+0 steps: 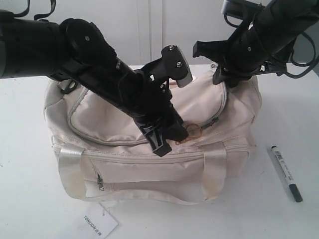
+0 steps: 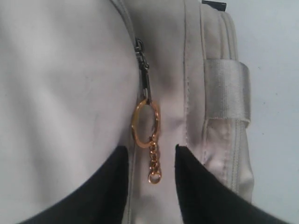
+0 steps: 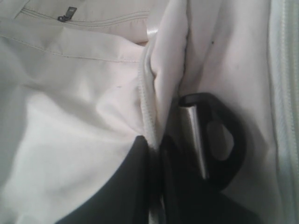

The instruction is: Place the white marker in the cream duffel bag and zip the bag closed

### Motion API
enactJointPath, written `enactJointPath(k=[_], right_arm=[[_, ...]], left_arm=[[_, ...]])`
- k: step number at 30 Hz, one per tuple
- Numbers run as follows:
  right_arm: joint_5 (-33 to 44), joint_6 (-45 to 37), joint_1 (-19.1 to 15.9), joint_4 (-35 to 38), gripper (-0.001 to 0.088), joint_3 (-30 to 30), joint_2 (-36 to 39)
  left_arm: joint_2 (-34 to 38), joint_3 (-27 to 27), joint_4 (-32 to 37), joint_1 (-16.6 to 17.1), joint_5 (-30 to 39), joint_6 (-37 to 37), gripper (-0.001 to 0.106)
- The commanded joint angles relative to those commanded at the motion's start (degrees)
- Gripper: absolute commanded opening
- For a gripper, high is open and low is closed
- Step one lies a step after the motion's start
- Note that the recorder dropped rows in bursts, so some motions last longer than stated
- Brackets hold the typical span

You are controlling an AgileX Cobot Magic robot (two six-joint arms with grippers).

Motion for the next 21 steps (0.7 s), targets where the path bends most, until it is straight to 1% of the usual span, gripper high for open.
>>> enactJointPath(k=[3, 8, 12, 13, 14, 17, 21], right_arm=[[0.0, 0.0, 0.0, 0.0, 0.0000, 0.0, 0.0], [0.0, 0.0, 0.0, 0.0, 0.0000, 0.0, 0.0], [0.0, 0.0, 0.0, 0.0, 0.0000, 0.0, 0.0], [0.0, 0.0, 0.0, 0.0, 0.0000, 0.0, 0.0], [0.0, 0.0, 0.0, 0.0, 0.0000, 0.0, 0.0], [0.0, 0.0, 0.0, 0.0, 0.0000, 0.0, 0.0], [0.0, 0.0, 0.0, 0.0, 0.0000, 0.0, 0.0]], left_arm=[[0.0, 0.0, -0.3, 0.0, -0.3, 0.9, 0.046], [0.0, 0.0, -2.6, 0.0, -0.9, 2.8, 0.046], [0.3, 0.0, -8.0, 0.0, -1.1, 6.8, 0.046], [0.9, 0.0, -9.8, 0.0, -1.6, 9.3, 0.046], [1.3, 0.0, -10.5, 0.0, -1.7, 9.7, 0.046], [3.2, 0.0, -10.6, -0.1, -3.8, 10.1, 0.046], [3.7, 0.0, -10.6, -0.1, -5.7, 11.4, 0.046]])
